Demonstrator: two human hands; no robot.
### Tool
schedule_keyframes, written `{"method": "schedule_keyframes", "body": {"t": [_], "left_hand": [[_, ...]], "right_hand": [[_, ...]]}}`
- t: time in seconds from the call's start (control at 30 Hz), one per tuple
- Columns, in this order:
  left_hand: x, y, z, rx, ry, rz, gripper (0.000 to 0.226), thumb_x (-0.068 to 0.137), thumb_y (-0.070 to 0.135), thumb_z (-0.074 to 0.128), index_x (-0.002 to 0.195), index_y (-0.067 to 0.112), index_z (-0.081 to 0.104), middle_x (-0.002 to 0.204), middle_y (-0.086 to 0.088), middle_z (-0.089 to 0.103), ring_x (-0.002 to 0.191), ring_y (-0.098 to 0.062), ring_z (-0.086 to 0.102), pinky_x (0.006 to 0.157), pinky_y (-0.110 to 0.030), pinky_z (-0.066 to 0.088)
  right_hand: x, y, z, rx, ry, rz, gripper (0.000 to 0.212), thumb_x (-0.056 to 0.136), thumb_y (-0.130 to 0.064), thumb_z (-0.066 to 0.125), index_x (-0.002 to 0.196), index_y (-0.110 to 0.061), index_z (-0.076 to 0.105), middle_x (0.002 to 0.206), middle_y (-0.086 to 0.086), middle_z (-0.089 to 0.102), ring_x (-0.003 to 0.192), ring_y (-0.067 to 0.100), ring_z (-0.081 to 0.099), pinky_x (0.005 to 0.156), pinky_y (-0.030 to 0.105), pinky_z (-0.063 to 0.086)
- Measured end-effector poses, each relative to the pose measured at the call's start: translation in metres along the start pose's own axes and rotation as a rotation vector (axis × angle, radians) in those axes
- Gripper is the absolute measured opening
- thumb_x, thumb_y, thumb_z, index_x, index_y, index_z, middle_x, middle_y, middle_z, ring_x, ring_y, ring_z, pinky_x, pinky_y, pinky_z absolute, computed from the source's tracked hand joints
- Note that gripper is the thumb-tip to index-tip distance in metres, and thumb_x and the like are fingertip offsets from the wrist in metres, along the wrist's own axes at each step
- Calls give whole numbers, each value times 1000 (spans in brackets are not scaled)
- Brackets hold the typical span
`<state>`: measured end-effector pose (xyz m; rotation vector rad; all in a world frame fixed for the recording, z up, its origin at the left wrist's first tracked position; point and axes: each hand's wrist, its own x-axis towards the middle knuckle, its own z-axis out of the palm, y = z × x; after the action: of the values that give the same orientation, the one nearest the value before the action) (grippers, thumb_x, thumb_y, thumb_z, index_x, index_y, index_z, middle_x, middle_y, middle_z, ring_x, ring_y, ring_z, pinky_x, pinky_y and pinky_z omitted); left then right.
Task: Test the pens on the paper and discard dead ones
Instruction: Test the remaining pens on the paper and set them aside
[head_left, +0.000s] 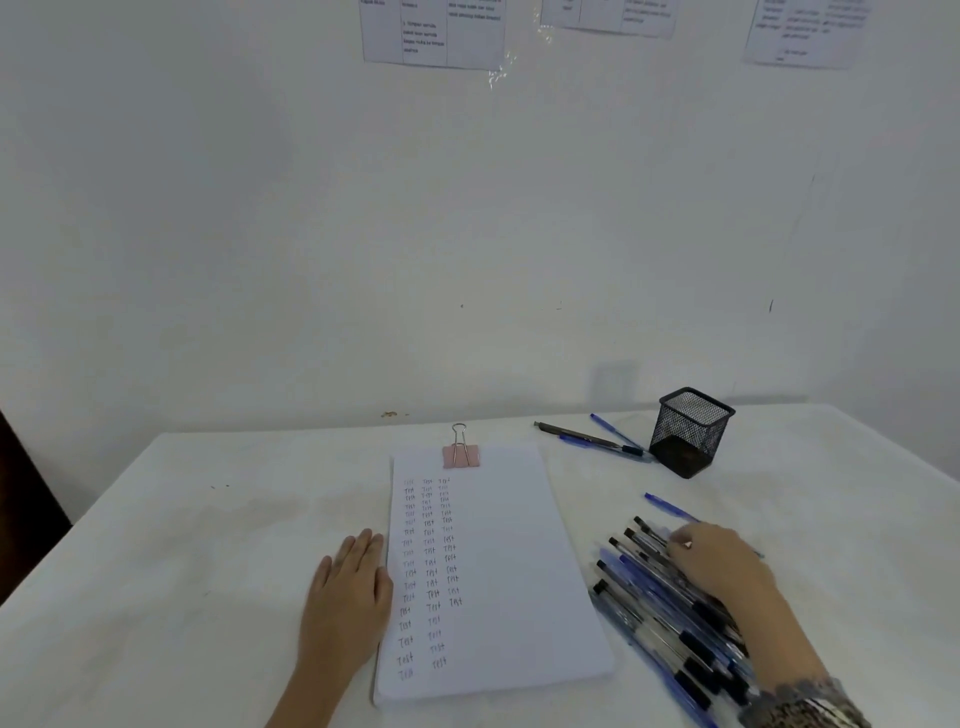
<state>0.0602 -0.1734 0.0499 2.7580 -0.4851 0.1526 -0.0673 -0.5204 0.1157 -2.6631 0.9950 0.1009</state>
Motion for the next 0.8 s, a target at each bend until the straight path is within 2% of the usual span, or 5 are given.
{"method": "schedule_keyframes", "body": {"t": [0.13, 0.23, 0.4, 0.53, 0.8], "left_hand": [[1, -2, 4, -11, 10, 9, 99, 61, 48, -20, 147, 20, 19, 155, 7, 16, 143, -10, 12, 116, -30, 8], [4, -3, 7, 22, 30, 19, 75, 80, 42, 7, 130, 11, 53, 137, -3, 50, 127, -20, 48, 104, -39, 36], [-1, -9, 12, 40, 100, 28, 50, 82, 29, 31, 108, 8, 68, 113, -5, 68, 102, -23, 66, 82, -43, 51], [-2, -9, 12, 56, 120, 58, 48, 79, 29, 33, 103, 12, 71, 108, -1, 70, 97, -18, 67, 79, -35, 53], [6, -14, 16, 59, 16, 65, 46, 73, 32, 36, 97, 18, 73, 103, 4, 71, 99, -12, 63, 109, -14, 1]], "right_hand": [[6, 0, -12, -44, -91, 44, 36, 95, -40, 41, 118, -20, 60, 127, 5, 56, 115, 24, 53, 100, 37, 42], [19, -14, -34, -41, -97, 27, 35, 96, -33, 44, 121, -14, 58, 126, 8, 56, 118, 26, 51, 99, 33, 41], [64, -66, -57, 47, 2, -87, 27, 98, -17, 36, 83, -5, 54, 76, 6, 52, 90, 26, 53, 74, 24, 36], [115, -95, -31, -21, 1, -231, 39, 99, -8, 32, 135, -7, 45, 143, 12, 41, 134, 26, 37, 105, 29, 32], [166, -91, 11, -242, 188, -312, 26, 99, -23, 36, 115, -22, 56, 123, 3, 52, 109, 25, 52, 86, 36, 46]]}}
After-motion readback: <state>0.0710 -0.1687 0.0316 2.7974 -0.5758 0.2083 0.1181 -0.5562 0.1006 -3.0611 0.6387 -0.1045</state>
